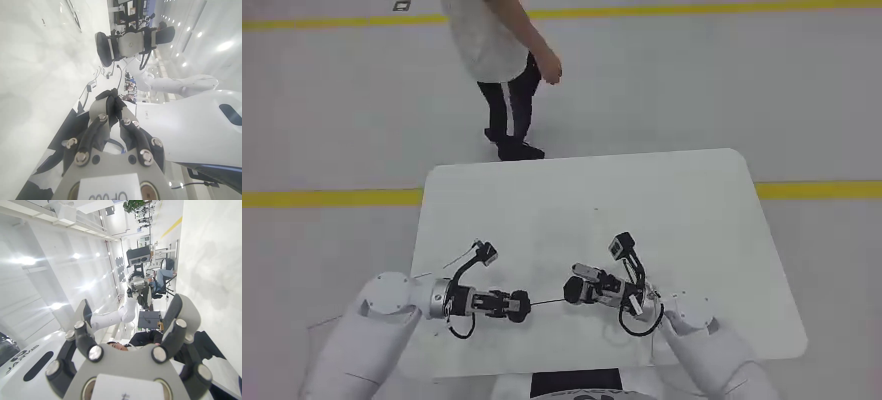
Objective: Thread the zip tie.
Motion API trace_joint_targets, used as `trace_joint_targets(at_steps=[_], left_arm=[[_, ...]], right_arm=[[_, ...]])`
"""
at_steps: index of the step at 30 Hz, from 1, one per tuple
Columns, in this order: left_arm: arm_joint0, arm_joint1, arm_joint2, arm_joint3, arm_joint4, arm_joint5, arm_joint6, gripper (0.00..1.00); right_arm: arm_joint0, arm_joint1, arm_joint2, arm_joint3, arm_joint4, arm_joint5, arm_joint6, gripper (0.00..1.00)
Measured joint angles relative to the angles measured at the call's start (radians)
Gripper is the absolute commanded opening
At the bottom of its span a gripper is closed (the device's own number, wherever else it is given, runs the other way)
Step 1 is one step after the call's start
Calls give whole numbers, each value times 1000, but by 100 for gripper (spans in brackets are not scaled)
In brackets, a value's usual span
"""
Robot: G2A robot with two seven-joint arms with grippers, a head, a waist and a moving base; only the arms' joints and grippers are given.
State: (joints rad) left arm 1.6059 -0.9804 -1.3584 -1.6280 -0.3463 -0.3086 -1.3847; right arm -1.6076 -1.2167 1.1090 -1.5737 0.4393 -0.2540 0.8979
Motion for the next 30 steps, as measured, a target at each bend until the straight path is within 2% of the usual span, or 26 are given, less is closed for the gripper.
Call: trace_joint_targets(at_steps=[3,10,15,23,30], left_arm=[[-3,-1,17,-4,-13,3,31,0],[-12,6,28,23,-83,-20,13,0],[-16,10,33,35,-99,-30,10,0],[-21,15,43,47,-150,-31,0,0],[-30,15,53,61,-167,-31,0,0]], right_arm=[[3,1,-7,3,-13,10,-18,100],[17,5,-22,22,6,21,25,100],[20,7,-23,33,30,5,35,99],[18,14,-20,40,67,-20,93,50],[19,19,-21,47,73,-31,106,43]])
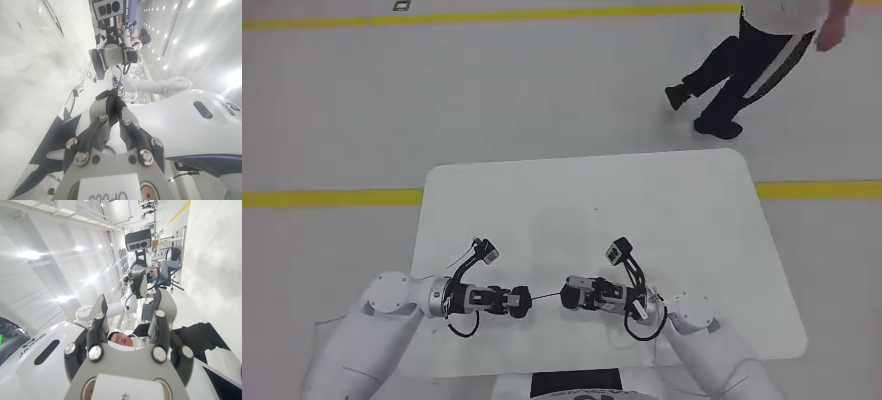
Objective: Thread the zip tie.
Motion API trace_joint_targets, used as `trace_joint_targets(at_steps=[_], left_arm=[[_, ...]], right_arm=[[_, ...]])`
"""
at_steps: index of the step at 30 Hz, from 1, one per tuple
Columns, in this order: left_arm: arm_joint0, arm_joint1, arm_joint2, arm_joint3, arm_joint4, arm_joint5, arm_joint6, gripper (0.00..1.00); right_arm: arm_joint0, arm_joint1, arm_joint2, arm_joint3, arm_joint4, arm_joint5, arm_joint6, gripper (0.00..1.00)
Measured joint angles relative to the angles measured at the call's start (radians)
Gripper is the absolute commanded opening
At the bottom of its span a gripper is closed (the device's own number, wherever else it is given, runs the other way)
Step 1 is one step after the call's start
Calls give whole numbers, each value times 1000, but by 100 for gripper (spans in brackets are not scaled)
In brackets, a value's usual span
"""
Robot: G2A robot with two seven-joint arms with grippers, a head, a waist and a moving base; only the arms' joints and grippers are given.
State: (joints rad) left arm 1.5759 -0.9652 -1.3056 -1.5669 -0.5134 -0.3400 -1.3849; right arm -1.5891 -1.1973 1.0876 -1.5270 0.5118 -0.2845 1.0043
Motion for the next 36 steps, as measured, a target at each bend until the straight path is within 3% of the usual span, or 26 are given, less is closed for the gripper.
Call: trace_joint_targets(at_steps=[9,16,36], left_arm=[[-2,1,4,10,-8,0,13,0],[-4,3,9,13,-12,0,13,0],[-8,6,17,22,-29,0,9,0]], right_arm=[[-3,8,4,-4,-1,-13,5,40],[-3,12,1,-4,-3,-16,1,30],[-4,23,-1,-1,8,-49,-15,18]])
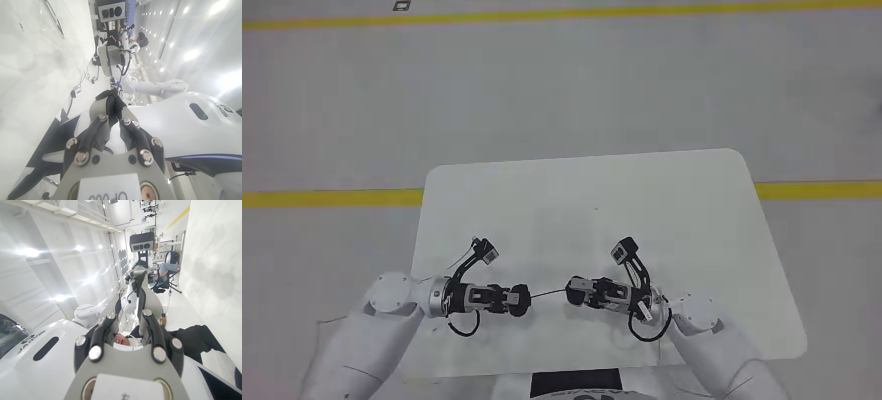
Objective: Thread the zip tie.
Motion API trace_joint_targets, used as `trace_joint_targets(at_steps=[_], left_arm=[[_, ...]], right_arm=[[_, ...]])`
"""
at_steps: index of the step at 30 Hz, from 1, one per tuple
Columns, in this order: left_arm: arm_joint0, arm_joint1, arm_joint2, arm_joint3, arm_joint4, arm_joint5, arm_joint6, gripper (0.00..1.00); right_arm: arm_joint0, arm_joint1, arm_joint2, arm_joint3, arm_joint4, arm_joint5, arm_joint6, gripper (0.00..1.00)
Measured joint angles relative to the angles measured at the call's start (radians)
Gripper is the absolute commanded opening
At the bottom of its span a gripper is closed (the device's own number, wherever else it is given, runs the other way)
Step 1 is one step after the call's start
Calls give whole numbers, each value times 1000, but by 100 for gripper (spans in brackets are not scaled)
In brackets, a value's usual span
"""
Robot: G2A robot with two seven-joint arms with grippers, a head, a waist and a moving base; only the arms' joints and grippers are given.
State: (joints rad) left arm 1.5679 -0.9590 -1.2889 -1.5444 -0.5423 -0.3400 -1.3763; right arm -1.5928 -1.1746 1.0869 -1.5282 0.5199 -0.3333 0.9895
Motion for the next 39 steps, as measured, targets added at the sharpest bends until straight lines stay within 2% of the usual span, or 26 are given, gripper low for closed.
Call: trace_joint_targets(at_steps=[39], left_arm=[[-11,3,16,23,-22,0,1,0]], right_arm=[[-14,3,11,-31,-41,-7,-4,11]])
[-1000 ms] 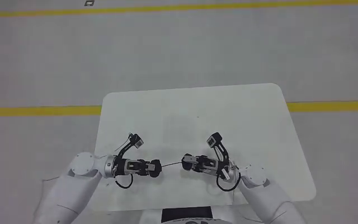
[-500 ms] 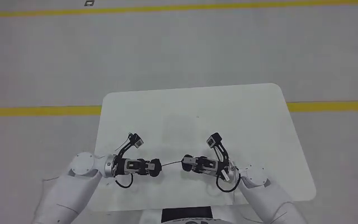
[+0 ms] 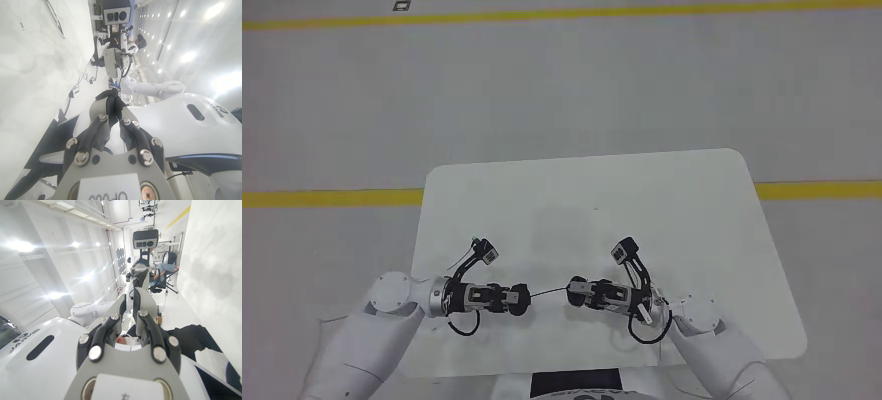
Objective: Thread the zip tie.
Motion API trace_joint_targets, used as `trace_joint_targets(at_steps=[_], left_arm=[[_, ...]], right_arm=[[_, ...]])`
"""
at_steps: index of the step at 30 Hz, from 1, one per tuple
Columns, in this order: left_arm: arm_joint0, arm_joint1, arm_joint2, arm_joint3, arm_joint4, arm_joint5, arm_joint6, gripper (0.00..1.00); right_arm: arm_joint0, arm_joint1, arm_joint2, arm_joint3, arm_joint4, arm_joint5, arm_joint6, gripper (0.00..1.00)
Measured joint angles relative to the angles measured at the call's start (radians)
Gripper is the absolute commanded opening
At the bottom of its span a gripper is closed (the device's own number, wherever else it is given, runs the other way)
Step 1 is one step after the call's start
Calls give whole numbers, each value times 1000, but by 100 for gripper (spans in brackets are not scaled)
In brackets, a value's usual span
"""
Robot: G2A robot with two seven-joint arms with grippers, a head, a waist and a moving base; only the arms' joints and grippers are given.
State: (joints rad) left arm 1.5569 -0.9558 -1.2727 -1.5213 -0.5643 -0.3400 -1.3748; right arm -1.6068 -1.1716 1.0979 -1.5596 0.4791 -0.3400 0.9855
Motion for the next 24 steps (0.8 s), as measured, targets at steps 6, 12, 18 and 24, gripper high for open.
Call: trace_joint_targets(at_steps=[6,12,18,24], left_arm=[[-1,1,3,2,0,0,0,0],[-3,2,7,6,0,0,1,0],[-6,3,12,11,0,0,1,0],[-8,4,19,11,-3,0,7,100]], right_arm=[[0,-1,0,2,-3,0,0,8],[3,-2,-3,9,-5,0,0,0],[4,-3,-5,12,-10,0,-5,0],[4,-3,-2,14,-13,0,-13,0]])
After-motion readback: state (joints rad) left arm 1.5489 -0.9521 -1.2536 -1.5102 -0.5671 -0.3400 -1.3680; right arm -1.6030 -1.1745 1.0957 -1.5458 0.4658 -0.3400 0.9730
